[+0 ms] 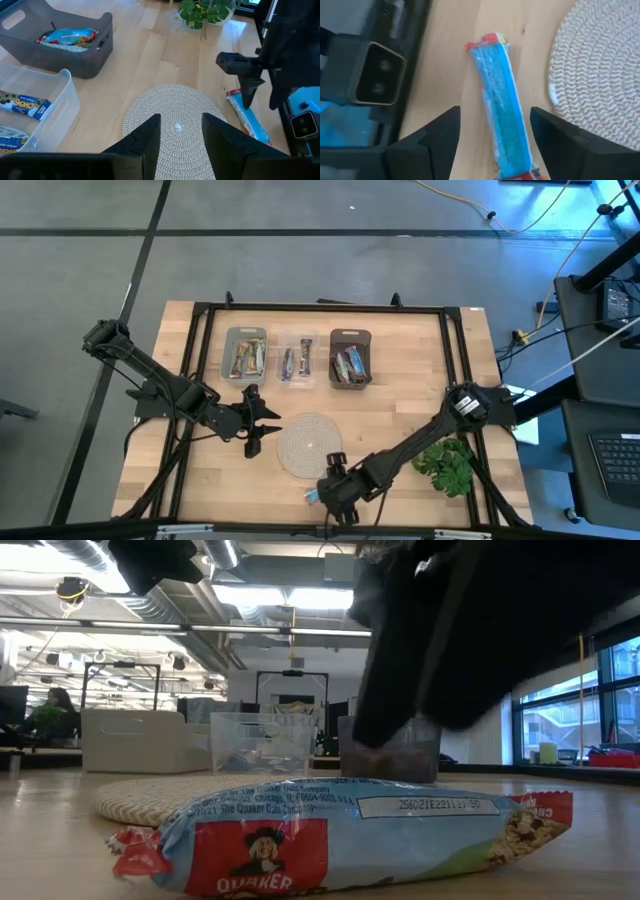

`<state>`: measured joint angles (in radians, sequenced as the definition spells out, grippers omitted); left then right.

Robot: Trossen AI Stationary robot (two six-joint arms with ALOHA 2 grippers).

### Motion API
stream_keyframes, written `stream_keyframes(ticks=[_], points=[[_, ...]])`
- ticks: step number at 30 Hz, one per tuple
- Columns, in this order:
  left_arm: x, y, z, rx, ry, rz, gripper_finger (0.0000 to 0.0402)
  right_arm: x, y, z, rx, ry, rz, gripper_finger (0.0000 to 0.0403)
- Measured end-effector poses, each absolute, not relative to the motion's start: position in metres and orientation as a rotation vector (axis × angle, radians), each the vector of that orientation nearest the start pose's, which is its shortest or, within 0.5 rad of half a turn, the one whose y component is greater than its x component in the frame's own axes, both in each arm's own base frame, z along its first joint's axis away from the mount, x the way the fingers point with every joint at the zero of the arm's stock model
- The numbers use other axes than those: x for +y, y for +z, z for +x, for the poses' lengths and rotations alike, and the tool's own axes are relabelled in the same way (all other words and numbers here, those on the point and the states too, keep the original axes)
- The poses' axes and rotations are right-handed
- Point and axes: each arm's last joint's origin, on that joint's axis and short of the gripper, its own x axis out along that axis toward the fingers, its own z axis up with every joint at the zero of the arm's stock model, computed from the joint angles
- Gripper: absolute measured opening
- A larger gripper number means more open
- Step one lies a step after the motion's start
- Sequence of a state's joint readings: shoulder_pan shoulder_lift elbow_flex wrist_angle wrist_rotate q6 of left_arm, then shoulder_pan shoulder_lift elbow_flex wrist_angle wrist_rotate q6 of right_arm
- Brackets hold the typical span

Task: Pick and place Granola Bars by type
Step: Put the red granola bar into the black bin

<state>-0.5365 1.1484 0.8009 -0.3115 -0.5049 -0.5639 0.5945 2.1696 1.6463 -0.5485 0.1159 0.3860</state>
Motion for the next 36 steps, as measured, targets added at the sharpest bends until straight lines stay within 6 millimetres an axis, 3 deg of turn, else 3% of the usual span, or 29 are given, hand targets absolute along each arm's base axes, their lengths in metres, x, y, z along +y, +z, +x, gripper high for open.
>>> stream_keyframes(ticks=[11,24,30,36], points=[[-0.109,0.26,0.21,0.556,0.13,-0.22,0.0136,0.255,0.132,0.384,1.129,0.191,-0.063,0.0213],[-0.109,0.26,0.21,0.556,0.131,-0.219,0.0136,0.255,0.13,0.384,1.137,0.186,-0.072,0.0086],[-0.109,0.26,0.21,0.557,0.131,-0.22,0.0136,0.256,0.141,0.383,1.142,0.223,-0.047,0.0064],[-0.109,0.26,0.21,0.556,0.129,-0.22,0.0136,0.244,0.189,0.378,1.103,0.196,0.041,0.0068]])
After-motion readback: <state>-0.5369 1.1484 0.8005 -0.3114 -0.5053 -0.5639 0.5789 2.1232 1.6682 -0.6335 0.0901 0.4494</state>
